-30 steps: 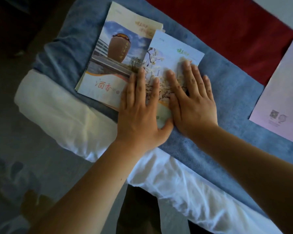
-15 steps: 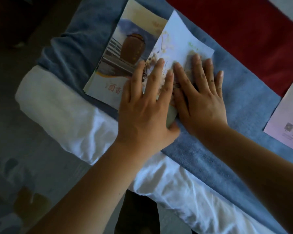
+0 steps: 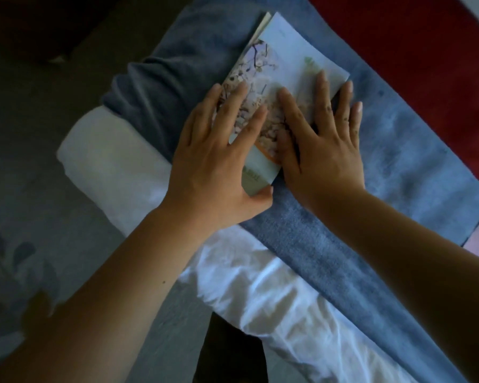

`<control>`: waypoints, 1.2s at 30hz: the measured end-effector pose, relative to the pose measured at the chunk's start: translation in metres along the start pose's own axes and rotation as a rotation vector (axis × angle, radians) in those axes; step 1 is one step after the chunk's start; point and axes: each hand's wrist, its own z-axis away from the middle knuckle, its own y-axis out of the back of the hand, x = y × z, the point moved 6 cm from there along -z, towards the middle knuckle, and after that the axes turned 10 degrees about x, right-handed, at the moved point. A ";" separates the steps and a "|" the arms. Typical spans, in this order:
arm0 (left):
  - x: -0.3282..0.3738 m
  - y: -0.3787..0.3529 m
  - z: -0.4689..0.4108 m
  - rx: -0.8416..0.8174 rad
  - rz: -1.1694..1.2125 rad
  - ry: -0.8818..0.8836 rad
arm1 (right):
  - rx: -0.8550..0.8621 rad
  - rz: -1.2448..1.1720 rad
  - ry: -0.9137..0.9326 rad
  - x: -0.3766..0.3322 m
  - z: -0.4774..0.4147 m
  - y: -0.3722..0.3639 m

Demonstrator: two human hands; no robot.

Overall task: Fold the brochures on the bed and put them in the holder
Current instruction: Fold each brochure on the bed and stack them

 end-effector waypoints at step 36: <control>-0.006 -0.052 0.022 0.131 -0.127 0.111 | -0.044 0.049 0.072 -0.008 -0.018 -0.021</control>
